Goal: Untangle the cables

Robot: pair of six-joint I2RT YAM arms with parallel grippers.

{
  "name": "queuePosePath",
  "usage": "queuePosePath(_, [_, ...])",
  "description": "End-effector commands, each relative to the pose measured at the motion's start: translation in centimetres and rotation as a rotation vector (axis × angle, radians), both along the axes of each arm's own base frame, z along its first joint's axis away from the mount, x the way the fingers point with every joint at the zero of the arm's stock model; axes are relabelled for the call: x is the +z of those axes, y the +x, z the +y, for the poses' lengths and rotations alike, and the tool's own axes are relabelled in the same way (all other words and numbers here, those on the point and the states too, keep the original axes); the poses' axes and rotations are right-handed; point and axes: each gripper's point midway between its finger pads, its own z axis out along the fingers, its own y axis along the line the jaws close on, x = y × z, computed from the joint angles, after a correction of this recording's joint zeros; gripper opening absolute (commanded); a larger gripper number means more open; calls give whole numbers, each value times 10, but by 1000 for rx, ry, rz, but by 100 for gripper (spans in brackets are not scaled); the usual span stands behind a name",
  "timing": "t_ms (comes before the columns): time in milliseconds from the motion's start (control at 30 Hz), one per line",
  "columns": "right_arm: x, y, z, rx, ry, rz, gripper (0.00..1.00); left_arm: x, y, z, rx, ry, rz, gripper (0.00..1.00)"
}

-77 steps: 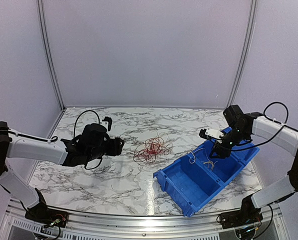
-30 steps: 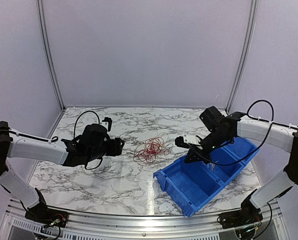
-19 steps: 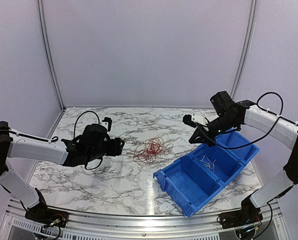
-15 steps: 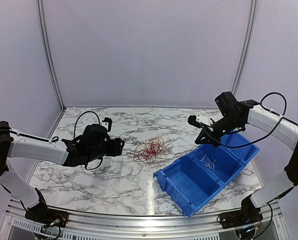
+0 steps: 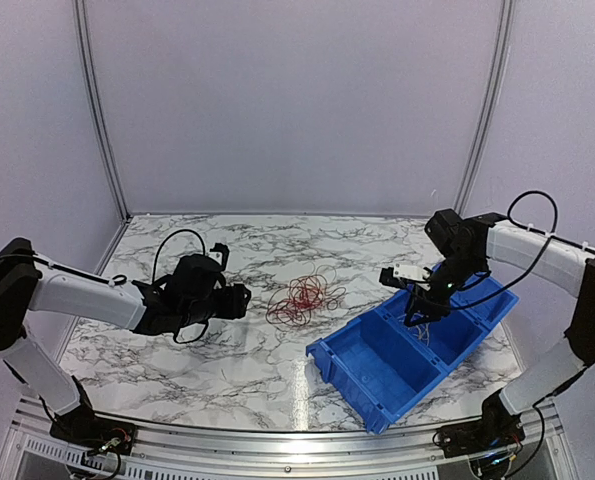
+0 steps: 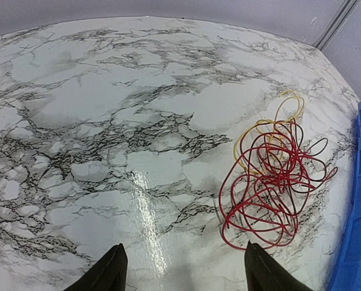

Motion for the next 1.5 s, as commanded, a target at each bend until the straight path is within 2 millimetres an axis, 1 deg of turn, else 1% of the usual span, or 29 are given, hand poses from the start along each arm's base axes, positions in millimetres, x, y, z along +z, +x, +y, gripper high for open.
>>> queuePosePath(0, [25,19,-8,4,-38,-114,45,27,5,-5,-8,-41,-61,69])
queuePosePath(67, [49,28,-5,14,-14,-179,52,31,5,-4,-10,-37,-73,69])
queuePosePath(133, [72,35,2,24,25,-224,56,34,6,-5,-14,-35,-81,70])
queuePosePath(200, [87,46,12,16,76,-258,56,32,6,-6,-17,-31,-78,70])
queuePosePath(267, [92,64,22,-21,119,-288,55,31,7,-12,-32,-36,-71,70])
queuePosePath(400, [84,102,44,-101,147,-340,49,30,7,-26,-83,-55,-51,70])
queuePosePath(533, [77,140,70,-174,196,-373,46,40,6,-37,-114,-104,-43,70])
queuePosePath(633, [68,160,93,-164,210,-381,46,48,3,-48,-151,-153,-24,70])
queuePosePath(667, [59,164,104,-155,216,-362,47,49,3,-51,-160,-166,-19,70])
queuePosePath(733, [54,171,126,-139,260,-323,49,54,3,-56,-170,-188,-13,70])
queuePosePath(833, [42,172,159,-107,326,-231,54,57,1,-54,-162,-204,-11,70])
queuePosePath(900, [37,180,177,-110,354,-197,55,60,-1,-50,-156,-208,-15,70])
queuePosePath(1000, [19,193,192,-135,359,-158,56,61,-5,-43,-144,-213,-17,70])
queuePosePath(1033, [7,199,195,-151,347,-143,56,61,-6,-41,-140,-215,-16,70])
queuePosePath(1167, [-12,215,201,-191,337,-120,54,57,-12,-33,-129,-215,-9,70])
queuePosePath(1233, [-16,216,205,-197,351,-100,50,54,-13,-31,-125,-208,-6,70])
queuePosePath(1300, [-18,215,208,-200,364,-81,41,52,-13,-31,-127,-204,-3,70])
queuePosePath(1333, [-15,214,209,-198,373,-76,34,50,-14,-31,-129,-201,0,70])
queuePosePath(1433, [-1,208,211,-189,408,-69,5,46,-11,-36,-134,-197,9,70])
queuePosePath(1467, [7,206,211,-185,425,-75,0,44,-10,-38,-138,-194,13,70])
